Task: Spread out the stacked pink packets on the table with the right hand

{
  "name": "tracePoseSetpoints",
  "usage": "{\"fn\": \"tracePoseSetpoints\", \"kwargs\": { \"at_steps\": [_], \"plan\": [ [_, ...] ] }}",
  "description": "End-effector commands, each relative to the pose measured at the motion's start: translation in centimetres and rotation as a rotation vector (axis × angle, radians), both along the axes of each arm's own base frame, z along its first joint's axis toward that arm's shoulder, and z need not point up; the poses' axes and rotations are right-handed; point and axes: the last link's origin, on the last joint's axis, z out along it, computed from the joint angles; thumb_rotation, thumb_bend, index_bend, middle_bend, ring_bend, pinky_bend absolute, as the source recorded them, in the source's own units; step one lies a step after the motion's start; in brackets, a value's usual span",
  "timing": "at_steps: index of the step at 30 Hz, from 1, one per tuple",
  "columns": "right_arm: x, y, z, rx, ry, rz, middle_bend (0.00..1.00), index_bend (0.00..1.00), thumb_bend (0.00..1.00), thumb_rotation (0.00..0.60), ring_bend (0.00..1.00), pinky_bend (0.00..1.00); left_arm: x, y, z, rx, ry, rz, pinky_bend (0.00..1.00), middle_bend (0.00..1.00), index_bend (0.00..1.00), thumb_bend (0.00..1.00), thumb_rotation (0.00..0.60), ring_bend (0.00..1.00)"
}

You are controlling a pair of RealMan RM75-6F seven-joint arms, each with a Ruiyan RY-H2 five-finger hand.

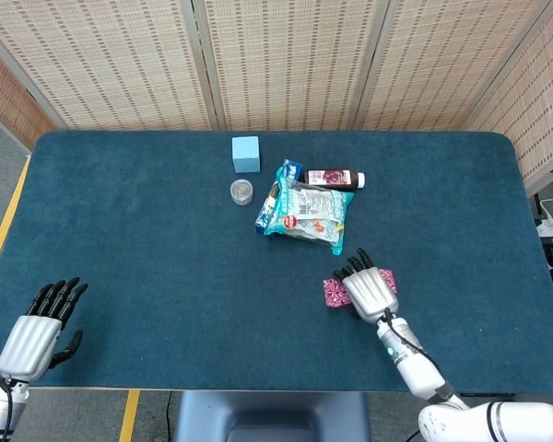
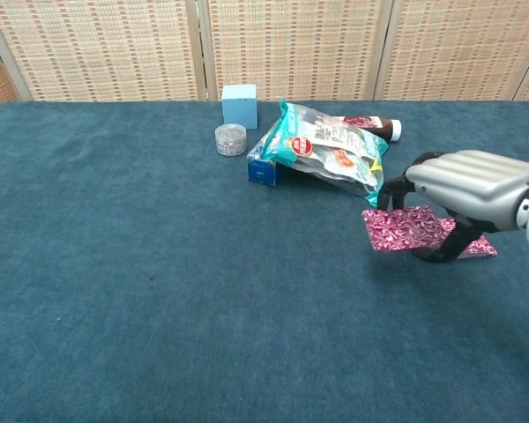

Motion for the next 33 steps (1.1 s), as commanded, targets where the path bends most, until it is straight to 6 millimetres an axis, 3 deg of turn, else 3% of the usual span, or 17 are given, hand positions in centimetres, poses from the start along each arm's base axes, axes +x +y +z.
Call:
{"fn": "tracePoseSetpoints", "kwargs": {
  "at_steps": [1, 5, 7, 10, 12, 19, 24, 33],
  "plan": [
    [0.7, 0.7, -1.9, 0.044, 0.02, 0.032, 0.41, 0.57, 0.26, 0.6, 0.14, 0.0, 0.0, 0.0, 0.0, -0.001, 0.0, 0.0, 0.09, 0.0, 0.0, 0.45, 0.6, 0.0],
    [1.0, 1.1, -3.5, 0.058, 0.027, 0.047, 0.41, 0.48, 0.26, 0.6, 0.14, 0.0, 0.0, -0.1, -0.1, -0.016, 0.0, -0.006, 0.09, 0.0, 0.0, 0.44, 0.6, 0.0],
    [0.8, 1.2, -4.0, 0.064, 0.046, 0.049, 0.36, 0.39, 0.26, 0.6, 0.13, 0.0, 0.0, -0.1, -0.2, -0.02, 0.001, -0.007, 0.09, 0.0, 0.0, 0.44, 0.6, 0.0],
    [0.6, 1.2, -4.1, 0.079, 0.076, 0.054, 0.21, 0.11, 0.26, 0.6, 0.07, 0.0, 0.0, 0.0, -0.2, -0.021, 0.001, -0.007, 0.09, 0.0, 0.0, 0.44, 0.6, 0.0],
    [0.5, 1.1, -3.9, 0.083, 0.083, 0.056, 0.16, 0.02, 0.26, 0.6, 0.04, 0.0, 0.0, 0.0, -0.4, -0.03, 0.001, -0.01, 0.09, 0.0, 0.0, 0.44, 0.6, 0.0],
    [0.1, 1.0, -3.0, 0.118, 0.114, 0.024, 0.06, 0.0, 0.26, 0.6, 0.0, 0.0, 0.1, 0.1, -1.0, -0.052, 0.014, -0.017, 0.09, 0.0, 0.0, 0.44, 0.6, 0.0],
    [-0.4, 0.5, -0.8, 0.048, 0.096, 0.016, 0.06, 0.0, 0.26, 0.6, 0.0, 0.0, 0.1, 0.0, -0.7, -0.034, 0.009, -0.016, 0.09, 0.0, 0.0, 0.45, 0.6, 0.0],
    [-4.1, -1.2, 3.0, -0.022, 0.136, -0.092, 0.06, 0.0, 0.26, 0.6, 0.0, 0.0, 0.2, 0.0, -1.1, -0.047, 0.015, -0.022, 0.09, 0.0, 0.0, 0.44, 0.6, 0.0]
  ]
}}
